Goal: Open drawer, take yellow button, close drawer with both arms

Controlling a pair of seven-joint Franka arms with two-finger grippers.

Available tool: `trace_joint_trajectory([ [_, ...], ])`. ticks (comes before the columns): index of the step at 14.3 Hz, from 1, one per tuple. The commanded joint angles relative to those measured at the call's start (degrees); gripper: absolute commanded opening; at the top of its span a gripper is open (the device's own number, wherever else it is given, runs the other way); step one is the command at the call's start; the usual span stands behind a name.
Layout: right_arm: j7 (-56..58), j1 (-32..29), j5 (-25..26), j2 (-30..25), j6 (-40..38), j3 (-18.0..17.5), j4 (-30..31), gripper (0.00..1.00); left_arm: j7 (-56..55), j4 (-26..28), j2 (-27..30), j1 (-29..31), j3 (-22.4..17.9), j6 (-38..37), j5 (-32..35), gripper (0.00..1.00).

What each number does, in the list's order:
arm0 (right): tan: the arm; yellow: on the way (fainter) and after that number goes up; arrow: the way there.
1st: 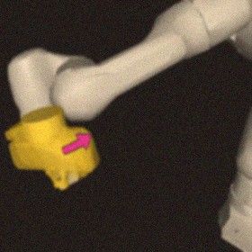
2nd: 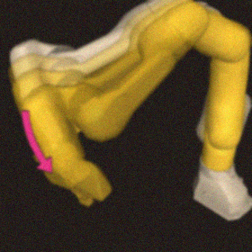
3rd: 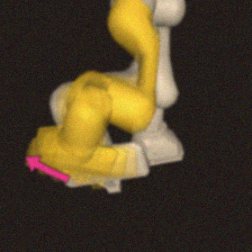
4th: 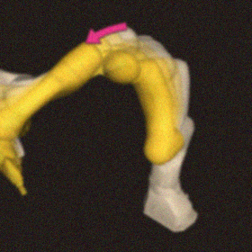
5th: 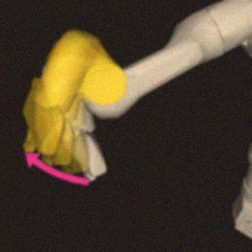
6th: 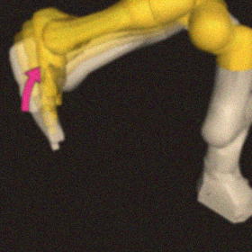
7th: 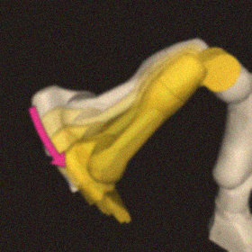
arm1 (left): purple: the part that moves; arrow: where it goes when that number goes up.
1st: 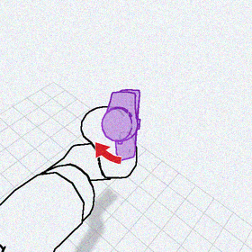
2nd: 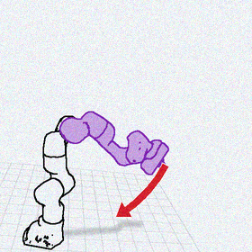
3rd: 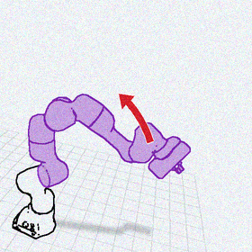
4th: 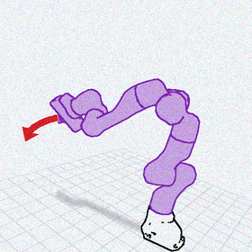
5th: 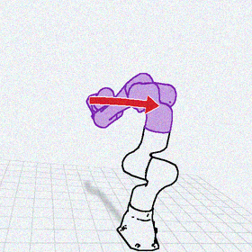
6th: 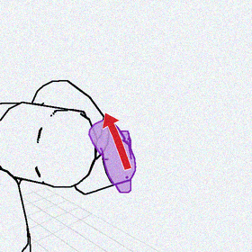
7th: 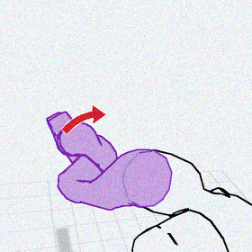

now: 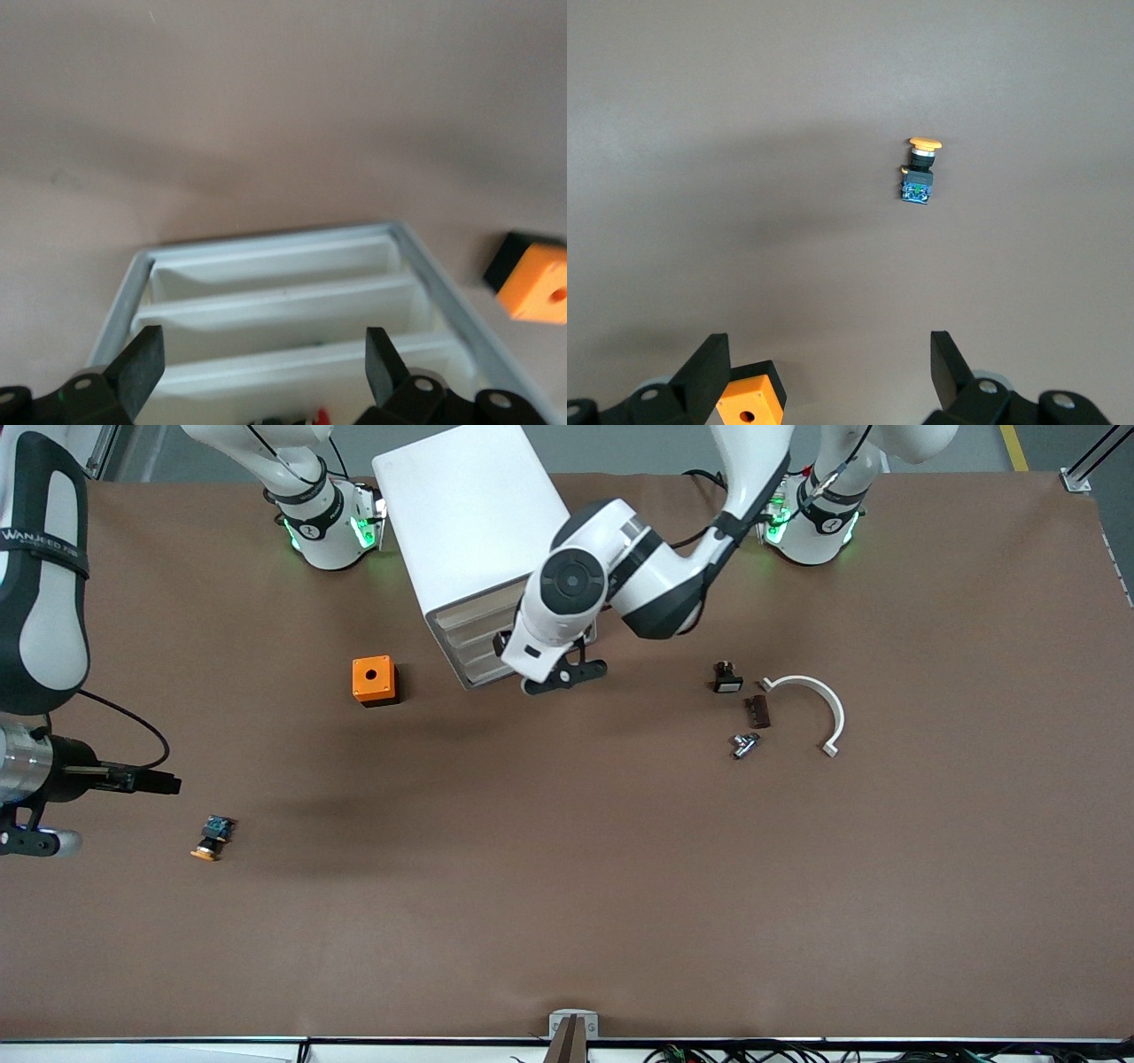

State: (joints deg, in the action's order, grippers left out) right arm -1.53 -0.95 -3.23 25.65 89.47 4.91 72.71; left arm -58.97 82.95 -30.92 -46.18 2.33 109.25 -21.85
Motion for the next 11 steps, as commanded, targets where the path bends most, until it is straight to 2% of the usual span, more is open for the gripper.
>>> trace_joint_trajectory([
  [1, -0.5, -0.3, 0.2, 0.3, -3.3, -0.2, -3.2, 1.0, -0.6, 0.3, 1.9, 3.1, 0.0, -0.1, -0.5, 1.0],
  [5, -1.3, 0.2, -0.4, -2.4, -7.0, -0.4, -3.5, 1.0, -0.6, 0.3, 2.8, 7.0, 0.0, -0.4, 1.3, 1.0],
  [11, -0.5, 2.1, 0.7, -7.4, -8.1, -0.1, -1.7, 1.0, 0.0, 0.0, 4.8, 14.1, -0.1, -2.7, 5.6, 1.0],
])
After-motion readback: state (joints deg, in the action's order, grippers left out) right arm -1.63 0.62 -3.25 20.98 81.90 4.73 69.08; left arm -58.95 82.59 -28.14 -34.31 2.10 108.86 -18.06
